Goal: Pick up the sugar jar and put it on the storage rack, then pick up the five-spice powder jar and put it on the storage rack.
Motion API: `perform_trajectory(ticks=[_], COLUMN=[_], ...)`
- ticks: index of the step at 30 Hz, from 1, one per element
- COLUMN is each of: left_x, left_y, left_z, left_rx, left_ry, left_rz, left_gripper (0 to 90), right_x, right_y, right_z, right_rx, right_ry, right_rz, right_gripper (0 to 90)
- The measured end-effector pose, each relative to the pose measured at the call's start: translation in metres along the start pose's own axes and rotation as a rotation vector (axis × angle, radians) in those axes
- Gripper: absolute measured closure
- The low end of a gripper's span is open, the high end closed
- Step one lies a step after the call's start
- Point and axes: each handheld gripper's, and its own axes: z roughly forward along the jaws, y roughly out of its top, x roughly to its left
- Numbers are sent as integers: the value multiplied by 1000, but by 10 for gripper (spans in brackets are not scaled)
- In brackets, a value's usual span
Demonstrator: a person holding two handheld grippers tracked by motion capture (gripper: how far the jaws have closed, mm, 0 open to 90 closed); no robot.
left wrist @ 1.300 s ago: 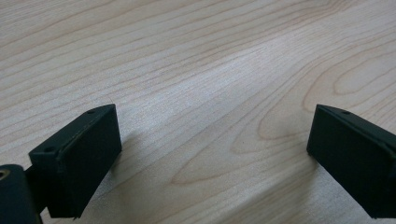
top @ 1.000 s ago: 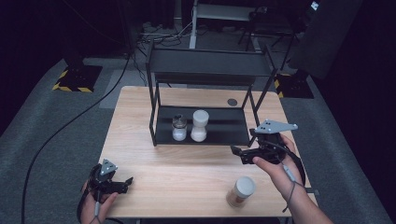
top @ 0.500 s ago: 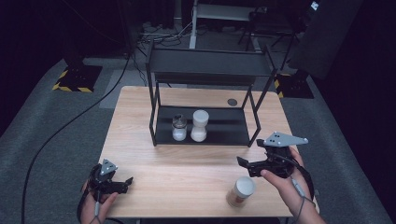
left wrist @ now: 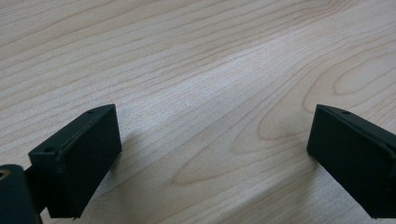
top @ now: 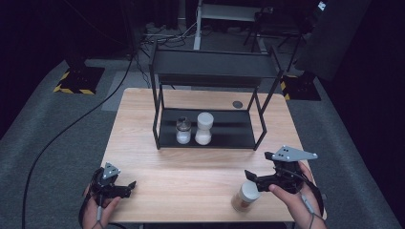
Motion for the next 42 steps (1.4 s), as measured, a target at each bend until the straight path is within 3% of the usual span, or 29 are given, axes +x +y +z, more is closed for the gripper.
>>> perform_trajectory(ticks=[8,31,42], left_x=[0,0,0], left_y=[0,0,0], left_z=[0,0,0], left_rx=[0,0,0], left_ry=[0,0,0], left_rz=[0,0,0], left_gripper=[24,23,23], right_x=[3,8,10], right_y=[-21,-60,-70], right_z=[7,29,39], right_rx=[22,60,81], right_ry=[22,86,73], right_rz=[23,44,25], right_gripper=[49,55,132])
